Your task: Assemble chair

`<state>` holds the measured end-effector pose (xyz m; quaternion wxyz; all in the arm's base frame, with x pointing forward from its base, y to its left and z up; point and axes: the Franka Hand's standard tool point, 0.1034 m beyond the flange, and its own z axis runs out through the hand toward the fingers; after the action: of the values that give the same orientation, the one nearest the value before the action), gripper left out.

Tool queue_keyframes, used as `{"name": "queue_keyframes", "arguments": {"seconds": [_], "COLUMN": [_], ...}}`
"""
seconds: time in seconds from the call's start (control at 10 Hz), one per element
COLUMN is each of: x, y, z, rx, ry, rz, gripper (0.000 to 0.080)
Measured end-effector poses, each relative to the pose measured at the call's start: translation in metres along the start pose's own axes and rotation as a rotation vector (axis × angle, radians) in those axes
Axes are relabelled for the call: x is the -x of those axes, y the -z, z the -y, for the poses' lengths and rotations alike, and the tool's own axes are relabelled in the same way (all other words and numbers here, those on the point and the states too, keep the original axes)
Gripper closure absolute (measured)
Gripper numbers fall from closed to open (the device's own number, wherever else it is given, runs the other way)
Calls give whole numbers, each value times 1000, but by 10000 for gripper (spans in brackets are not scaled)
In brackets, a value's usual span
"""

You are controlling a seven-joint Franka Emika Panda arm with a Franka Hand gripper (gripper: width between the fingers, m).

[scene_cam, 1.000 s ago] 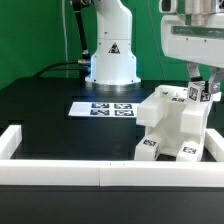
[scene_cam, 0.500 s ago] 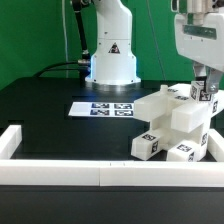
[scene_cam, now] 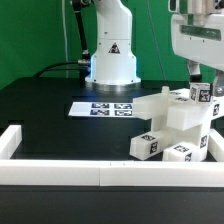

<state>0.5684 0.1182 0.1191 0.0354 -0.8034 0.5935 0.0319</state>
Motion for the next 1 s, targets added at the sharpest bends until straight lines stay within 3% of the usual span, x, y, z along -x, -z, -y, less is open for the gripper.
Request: {"name": "queue_keyframes", "arguments": {"seconds": [0.7, 1.0], "x": [-1, -5], "y": [0, 0], "z": [0, 0], "rx": [-1, 24], "ry": [516, 839], "rz": [-2, -29], "gripper": [151, 151]}}
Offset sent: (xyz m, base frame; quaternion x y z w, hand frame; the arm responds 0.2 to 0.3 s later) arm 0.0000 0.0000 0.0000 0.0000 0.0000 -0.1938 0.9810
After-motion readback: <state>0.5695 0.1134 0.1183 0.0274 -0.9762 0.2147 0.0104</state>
